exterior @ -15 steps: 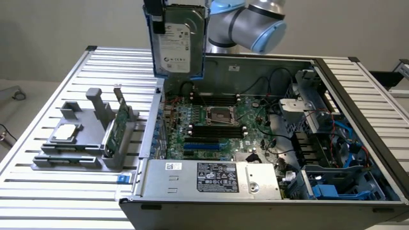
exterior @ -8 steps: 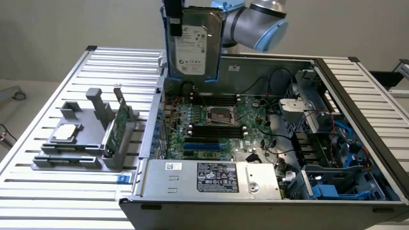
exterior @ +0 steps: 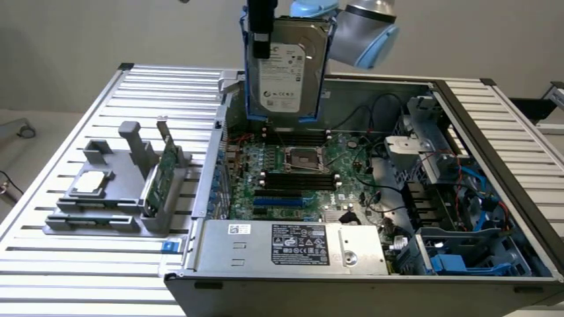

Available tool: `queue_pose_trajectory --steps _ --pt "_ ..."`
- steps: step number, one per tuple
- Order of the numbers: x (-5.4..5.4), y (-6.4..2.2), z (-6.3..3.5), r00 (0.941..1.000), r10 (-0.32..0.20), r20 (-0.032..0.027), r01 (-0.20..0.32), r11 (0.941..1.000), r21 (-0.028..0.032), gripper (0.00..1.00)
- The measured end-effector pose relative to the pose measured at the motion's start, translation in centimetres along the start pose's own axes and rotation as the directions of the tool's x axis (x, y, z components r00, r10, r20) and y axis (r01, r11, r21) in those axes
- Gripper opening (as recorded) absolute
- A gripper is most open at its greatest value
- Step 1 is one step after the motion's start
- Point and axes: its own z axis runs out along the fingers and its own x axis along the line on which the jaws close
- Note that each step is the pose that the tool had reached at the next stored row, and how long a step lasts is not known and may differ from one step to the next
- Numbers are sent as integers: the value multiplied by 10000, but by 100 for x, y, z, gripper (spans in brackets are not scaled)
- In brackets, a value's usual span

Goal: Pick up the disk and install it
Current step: 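Pick up the disk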

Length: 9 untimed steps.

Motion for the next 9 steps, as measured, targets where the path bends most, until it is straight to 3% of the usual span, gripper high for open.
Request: queue_pose_trajectory --steps 9 --pt "267 -234 3 10000 0 0 0 10000 0 32"
